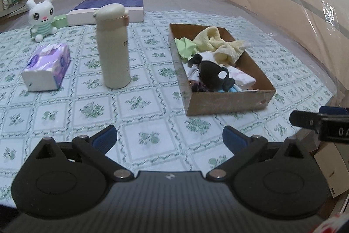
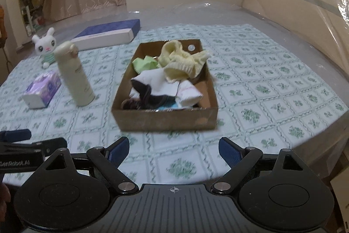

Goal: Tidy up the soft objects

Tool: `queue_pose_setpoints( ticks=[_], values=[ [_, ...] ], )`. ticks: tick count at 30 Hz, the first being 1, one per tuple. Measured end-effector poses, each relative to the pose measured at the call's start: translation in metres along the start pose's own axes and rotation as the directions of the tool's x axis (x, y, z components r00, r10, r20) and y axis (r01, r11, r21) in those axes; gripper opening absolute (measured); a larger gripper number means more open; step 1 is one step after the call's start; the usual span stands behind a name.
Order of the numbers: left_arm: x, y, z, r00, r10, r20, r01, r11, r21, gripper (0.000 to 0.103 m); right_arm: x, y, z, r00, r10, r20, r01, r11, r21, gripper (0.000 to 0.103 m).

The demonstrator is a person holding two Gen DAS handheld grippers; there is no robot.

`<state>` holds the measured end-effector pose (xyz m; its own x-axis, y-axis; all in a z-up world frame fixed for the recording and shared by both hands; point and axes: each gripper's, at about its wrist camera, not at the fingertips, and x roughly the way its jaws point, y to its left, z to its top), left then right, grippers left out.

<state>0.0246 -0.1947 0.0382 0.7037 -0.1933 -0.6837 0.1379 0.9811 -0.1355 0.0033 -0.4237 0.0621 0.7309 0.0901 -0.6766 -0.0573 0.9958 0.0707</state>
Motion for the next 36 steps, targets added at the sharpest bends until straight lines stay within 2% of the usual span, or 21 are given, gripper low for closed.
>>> queue_pose_setpoints(
  ticks=[13, 36],
  values=[
    [-0.023, -0.002, -0.023, 1.000, -0.002, 0.005, 0.002, 0.999, 0.033, 0.102, -0.018, 0.019, -0.024, 1.000, -0.007, -0.013, 0.007, 1.000, -0.014, 0.088],
    [-0.028, 0.000, -0.023, 1.000, -0.003, 0.021, 0.003, 1.000, 0.016, 0.102, -0.020, 0.023, -0.024, 1.000, -0.014, -0.012, 0.014, 1.000, -0.019, 0.088]
  ],
)
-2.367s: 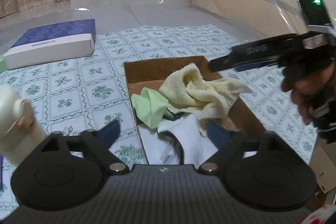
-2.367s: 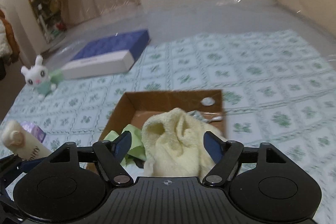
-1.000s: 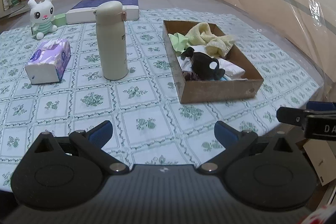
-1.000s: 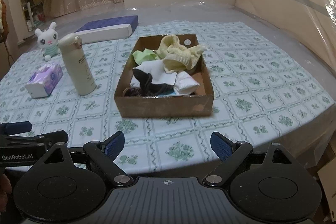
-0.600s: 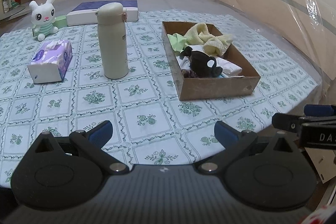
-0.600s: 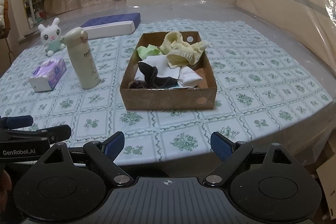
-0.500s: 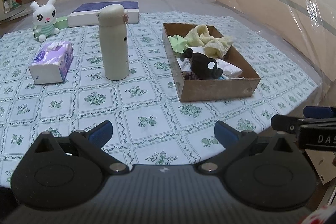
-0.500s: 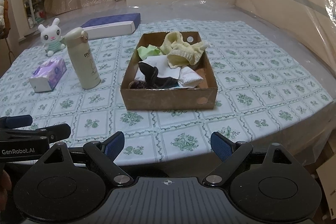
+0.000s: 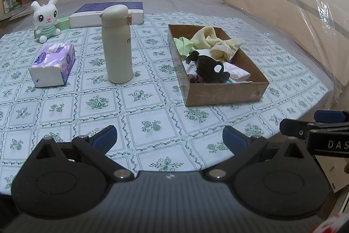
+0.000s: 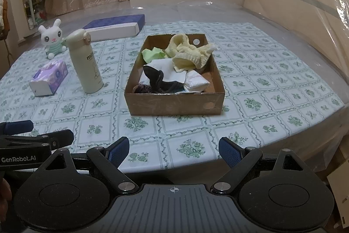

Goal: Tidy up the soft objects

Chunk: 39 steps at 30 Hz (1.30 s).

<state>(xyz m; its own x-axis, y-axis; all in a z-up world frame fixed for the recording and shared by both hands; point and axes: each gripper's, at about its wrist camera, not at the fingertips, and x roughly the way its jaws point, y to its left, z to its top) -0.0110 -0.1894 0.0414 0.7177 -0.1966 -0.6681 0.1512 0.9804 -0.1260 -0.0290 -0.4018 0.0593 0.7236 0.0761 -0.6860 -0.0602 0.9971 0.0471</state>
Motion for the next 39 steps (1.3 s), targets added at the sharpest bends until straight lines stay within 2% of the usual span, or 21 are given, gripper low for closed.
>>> queue_pose_setpoints(
  ticks=[39],
  values=[
    [-0.0015, -0.0021, 0.0015, 1.000, -0.004, 0.003, 0.004, 1.000, 0.007, 0.102, -0.0030, -0.0038, 0.0023, 1.000, -0.005, 0.013, 0.005, 1.000, 0.005, 0.088]
  ],
)
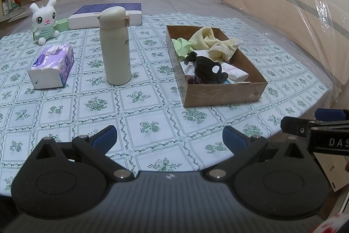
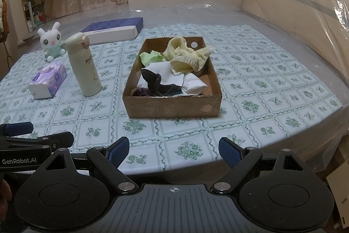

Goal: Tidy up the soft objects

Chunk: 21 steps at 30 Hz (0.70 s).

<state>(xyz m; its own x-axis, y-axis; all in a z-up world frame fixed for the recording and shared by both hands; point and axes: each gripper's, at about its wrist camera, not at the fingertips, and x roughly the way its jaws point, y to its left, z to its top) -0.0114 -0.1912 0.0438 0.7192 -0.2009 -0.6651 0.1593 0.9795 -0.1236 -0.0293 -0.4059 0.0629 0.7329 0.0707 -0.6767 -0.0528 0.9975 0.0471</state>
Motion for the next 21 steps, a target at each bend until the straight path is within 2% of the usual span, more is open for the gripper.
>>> queue_pose_setpoints(
  ticks=[21],
  values=[
    [0.0001, 0.0004, -0.0003, 1.000, 0.000, -0.002, 0.000, 1.000, -0.001, 0.102, 0.0000, -0.0014, 0.0006, 1.000, -0.004, -0.001, 0.004, 1.000, 0.000, 0.088]
  ],
)
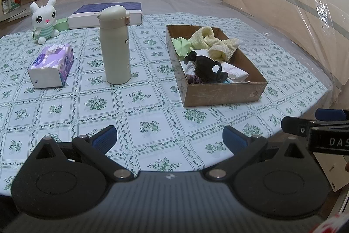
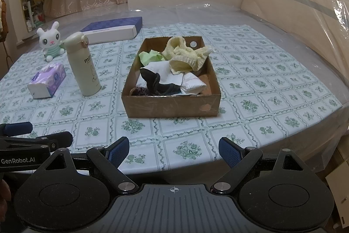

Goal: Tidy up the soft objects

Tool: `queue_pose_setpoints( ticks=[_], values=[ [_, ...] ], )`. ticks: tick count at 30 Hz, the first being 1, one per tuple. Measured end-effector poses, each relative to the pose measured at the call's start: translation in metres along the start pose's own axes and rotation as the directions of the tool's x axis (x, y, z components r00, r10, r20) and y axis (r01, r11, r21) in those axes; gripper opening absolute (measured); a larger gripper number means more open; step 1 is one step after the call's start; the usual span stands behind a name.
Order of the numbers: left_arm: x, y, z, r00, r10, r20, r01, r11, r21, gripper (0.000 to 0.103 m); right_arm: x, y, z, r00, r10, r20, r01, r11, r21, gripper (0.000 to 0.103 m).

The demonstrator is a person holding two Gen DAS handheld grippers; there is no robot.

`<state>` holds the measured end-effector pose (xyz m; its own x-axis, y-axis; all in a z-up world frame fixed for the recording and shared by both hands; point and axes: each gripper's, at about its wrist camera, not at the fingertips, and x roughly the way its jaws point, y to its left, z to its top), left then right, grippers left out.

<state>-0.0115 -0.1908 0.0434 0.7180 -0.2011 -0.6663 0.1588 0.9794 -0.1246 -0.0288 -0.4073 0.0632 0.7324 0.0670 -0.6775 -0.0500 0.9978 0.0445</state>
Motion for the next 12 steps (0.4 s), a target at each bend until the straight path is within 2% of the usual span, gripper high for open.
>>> queue_pose_setpoints(
  ticks=[12],
  values=[
    [-0.0011, 0.0026, -0.0013, 1.000, 0.002, 0.014, -0.002, 1.000, -0.016, 0.102, 0.0000, -0.0002, -0.0031, 1.000, 0.001, 0.001, -0.001, 1.000, 0.000, 0.088]
  ],
)
